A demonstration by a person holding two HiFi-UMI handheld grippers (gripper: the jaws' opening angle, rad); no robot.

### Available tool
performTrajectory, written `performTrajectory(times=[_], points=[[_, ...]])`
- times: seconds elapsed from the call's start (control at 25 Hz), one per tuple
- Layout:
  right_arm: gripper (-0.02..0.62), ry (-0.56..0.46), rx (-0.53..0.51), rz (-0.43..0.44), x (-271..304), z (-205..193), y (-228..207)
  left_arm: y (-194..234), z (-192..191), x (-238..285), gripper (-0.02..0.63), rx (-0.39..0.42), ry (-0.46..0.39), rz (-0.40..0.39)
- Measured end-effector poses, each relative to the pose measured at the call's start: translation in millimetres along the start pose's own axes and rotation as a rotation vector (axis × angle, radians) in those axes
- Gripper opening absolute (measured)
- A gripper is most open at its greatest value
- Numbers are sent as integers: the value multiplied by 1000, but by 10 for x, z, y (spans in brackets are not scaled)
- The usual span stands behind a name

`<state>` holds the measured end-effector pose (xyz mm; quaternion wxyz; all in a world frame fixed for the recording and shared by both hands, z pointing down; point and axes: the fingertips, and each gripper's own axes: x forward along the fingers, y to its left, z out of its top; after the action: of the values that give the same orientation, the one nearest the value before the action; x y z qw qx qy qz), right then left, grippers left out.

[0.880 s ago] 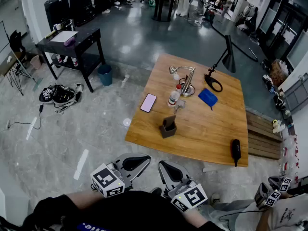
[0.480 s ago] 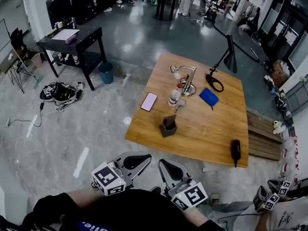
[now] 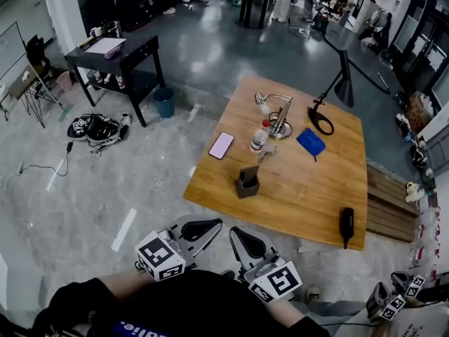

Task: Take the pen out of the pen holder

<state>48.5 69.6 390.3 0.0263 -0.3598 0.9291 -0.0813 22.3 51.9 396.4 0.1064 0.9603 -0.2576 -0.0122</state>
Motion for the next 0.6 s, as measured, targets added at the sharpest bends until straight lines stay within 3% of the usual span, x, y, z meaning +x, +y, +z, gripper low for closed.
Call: performTrajectory(times=[0.32,0.6], points=[[6,33,1,18,14,-80,-242,130,5,101,6,10,-3,83],[6,83,-19,-69,356,-143,-493,567,34,221,6,47,4,17]])
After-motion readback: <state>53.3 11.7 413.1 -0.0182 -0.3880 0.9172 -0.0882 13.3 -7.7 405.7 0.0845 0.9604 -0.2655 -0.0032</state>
